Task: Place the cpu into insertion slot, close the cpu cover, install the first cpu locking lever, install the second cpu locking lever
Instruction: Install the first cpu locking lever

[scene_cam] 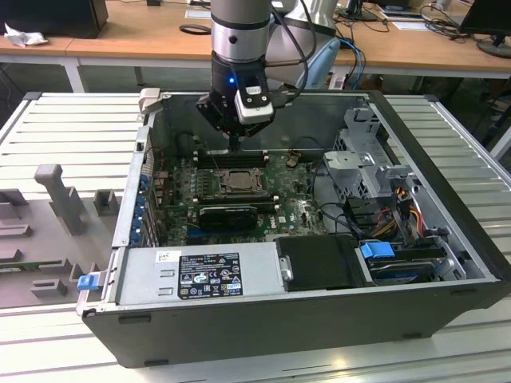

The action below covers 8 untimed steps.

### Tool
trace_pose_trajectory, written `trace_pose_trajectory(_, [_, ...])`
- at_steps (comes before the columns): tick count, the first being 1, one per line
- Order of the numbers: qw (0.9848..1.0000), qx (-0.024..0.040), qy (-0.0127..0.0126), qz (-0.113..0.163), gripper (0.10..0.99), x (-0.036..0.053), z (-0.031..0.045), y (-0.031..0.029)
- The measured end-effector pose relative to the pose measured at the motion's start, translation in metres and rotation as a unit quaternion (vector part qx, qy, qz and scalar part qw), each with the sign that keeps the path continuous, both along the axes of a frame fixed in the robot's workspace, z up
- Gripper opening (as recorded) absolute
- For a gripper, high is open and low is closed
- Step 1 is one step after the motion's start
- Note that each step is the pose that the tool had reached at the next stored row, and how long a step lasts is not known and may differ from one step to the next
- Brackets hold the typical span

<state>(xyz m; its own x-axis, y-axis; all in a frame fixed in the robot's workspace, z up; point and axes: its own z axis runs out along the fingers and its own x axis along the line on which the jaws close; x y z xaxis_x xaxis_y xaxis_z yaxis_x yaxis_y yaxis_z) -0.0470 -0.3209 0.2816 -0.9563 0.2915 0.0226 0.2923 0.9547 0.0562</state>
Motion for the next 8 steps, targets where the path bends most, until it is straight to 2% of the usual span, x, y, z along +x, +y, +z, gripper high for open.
trace_pose_trajectory(8, [0.9995,0.0,0.0,0.032,0.106,0.0,0.0,0.0])
